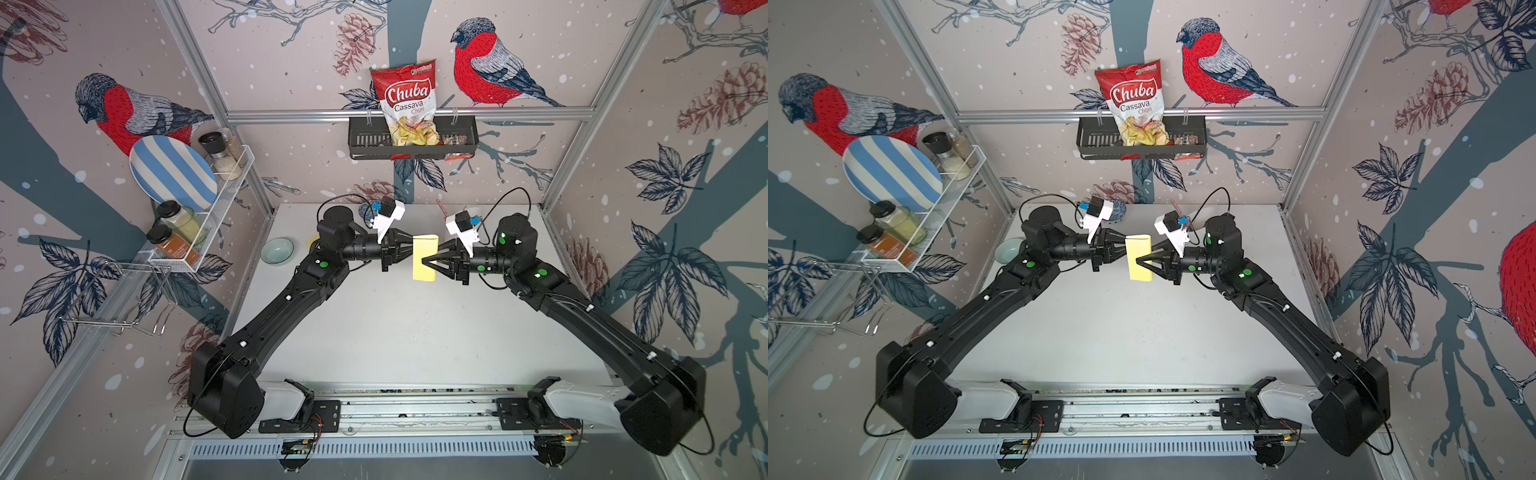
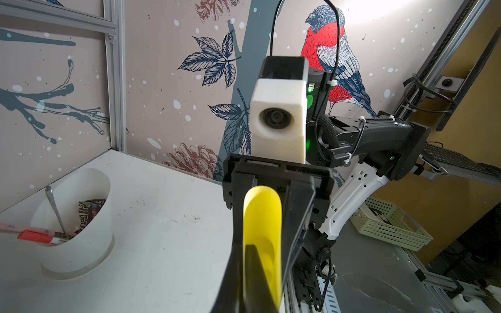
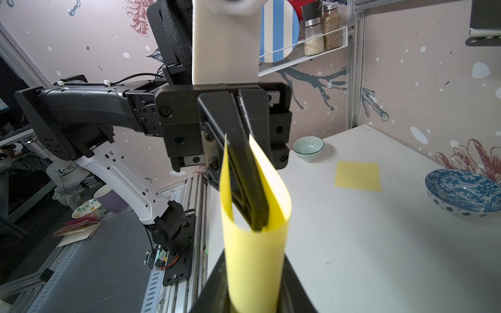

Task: Fold the square paper along the opposite sides
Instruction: Fold the paper.

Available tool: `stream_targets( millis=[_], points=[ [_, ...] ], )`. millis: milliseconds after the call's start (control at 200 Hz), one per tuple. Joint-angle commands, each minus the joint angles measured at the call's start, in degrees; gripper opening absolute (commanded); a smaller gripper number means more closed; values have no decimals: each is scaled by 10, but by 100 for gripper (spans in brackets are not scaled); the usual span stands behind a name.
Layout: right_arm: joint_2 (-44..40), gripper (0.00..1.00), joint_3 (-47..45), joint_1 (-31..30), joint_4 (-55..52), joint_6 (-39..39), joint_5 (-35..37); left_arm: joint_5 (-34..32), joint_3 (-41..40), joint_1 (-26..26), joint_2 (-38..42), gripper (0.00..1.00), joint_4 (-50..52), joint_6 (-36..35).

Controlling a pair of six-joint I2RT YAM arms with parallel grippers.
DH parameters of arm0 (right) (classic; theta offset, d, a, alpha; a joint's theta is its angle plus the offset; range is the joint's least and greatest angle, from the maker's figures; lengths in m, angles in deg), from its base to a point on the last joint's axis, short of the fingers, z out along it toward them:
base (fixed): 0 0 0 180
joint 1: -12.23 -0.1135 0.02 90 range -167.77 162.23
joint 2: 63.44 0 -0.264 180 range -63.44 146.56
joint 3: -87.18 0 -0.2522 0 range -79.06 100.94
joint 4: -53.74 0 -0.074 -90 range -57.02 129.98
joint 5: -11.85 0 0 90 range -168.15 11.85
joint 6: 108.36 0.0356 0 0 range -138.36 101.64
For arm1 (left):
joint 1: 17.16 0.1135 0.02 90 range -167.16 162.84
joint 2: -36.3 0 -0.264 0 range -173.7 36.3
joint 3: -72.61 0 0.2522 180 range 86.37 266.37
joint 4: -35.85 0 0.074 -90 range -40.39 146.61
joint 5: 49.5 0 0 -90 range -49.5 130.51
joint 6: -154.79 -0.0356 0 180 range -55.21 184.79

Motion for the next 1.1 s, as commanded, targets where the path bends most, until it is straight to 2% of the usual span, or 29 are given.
stream_targets(
  millis=[0, 1096],
  points=[
    [-3, 27, -1, -1, 19, 7, 3, 7, 0, 0, 0, 0, -4, -8],
    [-1, 22, -2, -1, 22, 9, 1, 6, 0, 0, 0, 0, -4, -8]
  ],
)
